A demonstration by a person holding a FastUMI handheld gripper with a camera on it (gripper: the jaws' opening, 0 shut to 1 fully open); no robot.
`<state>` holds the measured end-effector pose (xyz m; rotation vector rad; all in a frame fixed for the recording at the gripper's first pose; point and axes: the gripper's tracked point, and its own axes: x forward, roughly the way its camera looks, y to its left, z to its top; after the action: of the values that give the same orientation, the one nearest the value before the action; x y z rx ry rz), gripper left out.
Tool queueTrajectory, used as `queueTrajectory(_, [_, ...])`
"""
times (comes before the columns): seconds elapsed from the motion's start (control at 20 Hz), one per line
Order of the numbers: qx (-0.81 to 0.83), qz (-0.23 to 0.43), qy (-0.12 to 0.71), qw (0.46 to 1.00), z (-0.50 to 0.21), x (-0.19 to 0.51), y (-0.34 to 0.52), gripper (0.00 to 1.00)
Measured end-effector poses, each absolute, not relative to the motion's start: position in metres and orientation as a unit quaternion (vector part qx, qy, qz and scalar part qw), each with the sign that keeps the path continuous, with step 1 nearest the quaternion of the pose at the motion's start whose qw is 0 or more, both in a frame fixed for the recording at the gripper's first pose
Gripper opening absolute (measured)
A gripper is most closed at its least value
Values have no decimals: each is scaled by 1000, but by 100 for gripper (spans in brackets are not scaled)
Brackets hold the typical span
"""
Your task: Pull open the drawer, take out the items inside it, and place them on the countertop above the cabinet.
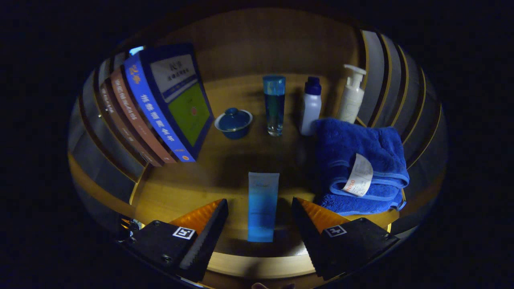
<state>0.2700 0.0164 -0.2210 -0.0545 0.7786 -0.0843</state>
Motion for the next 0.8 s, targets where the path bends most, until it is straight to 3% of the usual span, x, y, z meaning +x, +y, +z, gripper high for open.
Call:
queueTrajectory(0.45, [-52, -32, 197, 979, -132, 197, 47, 99])
queueTrajectory(0.8, [-65, -29, 109, 991, -97, 108, 68, 100])
